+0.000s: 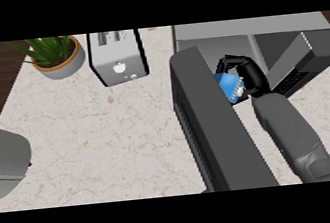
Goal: Pick up the milk, place it into the microwave and close the microwave
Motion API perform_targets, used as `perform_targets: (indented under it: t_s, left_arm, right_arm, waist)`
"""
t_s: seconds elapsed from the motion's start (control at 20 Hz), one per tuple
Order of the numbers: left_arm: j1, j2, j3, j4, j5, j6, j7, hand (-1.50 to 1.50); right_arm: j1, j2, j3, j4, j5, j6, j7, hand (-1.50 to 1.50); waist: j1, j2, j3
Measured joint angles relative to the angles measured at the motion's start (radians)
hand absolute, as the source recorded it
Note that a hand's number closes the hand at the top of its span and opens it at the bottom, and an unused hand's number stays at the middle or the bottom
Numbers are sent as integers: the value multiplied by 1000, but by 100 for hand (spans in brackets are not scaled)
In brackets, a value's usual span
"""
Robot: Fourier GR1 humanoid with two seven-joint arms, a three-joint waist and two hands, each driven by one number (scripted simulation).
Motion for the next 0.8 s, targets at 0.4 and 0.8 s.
perform_targets:
  t_s: [0.4,0.8]
  left_arm:
    - [-41,16,23,40,5,-25,-9,-150]
    - [-68,19,14,45,7,-39,-4,-150]
  right_arm:
    - [-182,-16,8,186,108,-145,44,150]
    - [-298,-5,-25,326,145,-310,65,150]
  waist:
    - [15,9,-1]
    - [46,25,1]
